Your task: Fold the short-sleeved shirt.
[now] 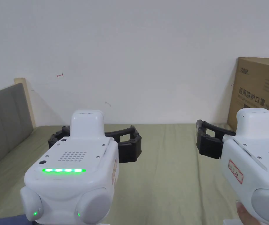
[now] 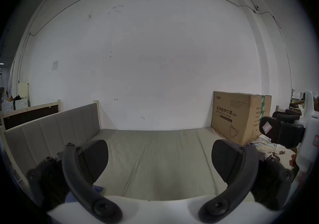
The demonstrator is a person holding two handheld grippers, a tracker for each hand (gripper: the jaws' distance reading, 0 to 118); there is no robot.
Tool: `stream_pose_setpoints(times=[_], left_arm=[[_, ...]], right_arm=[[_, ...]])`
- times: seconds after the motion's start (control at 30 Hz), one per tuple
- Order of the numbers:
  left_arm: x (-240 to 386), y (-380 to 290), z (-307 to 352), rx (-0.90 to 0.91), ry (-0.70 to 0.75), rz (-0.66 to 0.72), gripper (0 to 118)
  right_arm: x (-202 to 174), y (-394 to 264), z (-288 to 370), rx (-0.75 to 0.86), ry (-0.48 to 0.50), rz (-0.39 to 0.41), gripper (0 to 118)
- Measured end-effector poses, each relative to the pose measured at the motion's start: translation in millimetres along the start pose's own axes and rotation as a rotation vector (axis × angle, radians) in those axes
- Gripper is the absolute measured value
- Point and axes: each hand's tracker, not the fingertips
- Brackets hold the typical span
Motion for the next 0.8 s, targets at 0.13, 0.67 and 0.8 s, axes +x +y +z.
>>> stream_pose_setpoints(times=[0.13, 0.67, 0.8], left_arm=[[2.1, 0.2, -0.2, -0.010, -0.006, 0.007, 118], [11.9, -15.2, 4.1, -0.039, 0.011, -0.002, 118], [9.7, -14.6, 7.0, -0.043, -0.009, 0.003, 118]], right_arm=[[-1.9, -2.3, -0.2, -0.010, 0.000, 0.016, 92], [-4.6, -6.1, 7.0, -0.033, 0.000, -0.013, 92], [-6.3, -7.8, 8.9, -0.044, 0.004, -0.024, 92]])
